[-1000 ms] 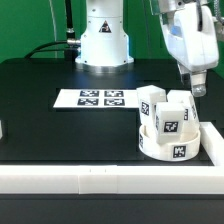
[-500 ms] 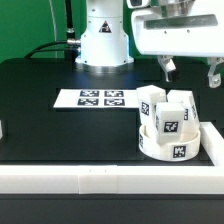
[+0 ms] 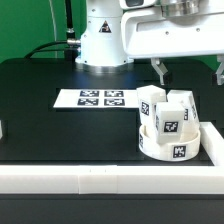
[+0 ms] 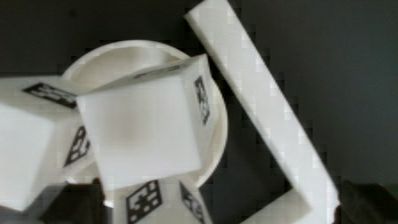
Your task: Assemble stool
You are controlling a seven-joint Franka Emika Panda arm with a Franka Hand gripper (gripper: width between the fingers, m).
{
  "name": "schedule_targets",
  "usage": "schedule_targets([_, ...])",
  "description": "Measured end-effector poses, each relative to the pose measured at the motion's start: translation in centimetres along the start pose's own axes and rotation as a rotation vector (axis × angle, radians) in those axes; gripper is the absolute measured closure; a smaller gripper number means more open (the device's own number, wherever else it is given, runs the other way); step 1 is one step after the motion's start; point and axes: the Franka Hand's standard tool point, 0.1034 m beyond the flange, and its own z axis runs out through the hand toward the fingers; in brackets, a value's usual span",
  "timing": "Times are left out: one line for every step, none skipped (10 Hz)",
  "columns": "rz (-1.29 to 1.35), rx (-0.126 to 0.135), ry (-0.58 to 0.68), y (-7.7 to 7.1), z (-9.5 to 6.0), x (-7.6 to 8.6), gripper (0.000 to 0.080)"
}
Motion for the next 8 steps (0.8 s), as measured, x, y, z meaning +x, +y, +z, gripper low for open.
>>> schedule_targets([-0.131, -0.022, 0.006, -0.21, 0.0, -0.17, 0.015])
schedule_targets([-0.229, -0.034, 0.006, -0.38, 0.04, -0.33, 0.015])
schedule_targets([-0.306, -0.042, 0.006, -0.56, 0.09, -0.5, 0.015])
schedule_targets([-0.333, -0.045, 0.005, -0.69, 0.13, -0.62, 0.015])
schedule_targets([-0.403, -0.046, 0.004, -0.53, 0.13, -0.51, 0.015])
schedule_targets([-0.46, -0.046, 0.003, -0.46, 0.14, -0.47, 0.015])
schedule_targets([-0.522, -0.047, 0.001, -0.42, 0.14, -0.44, 0.015])
schedule_targets([-0.549, -0.047, 0.0, -0.4, 0.16, -0.44, 0.015])
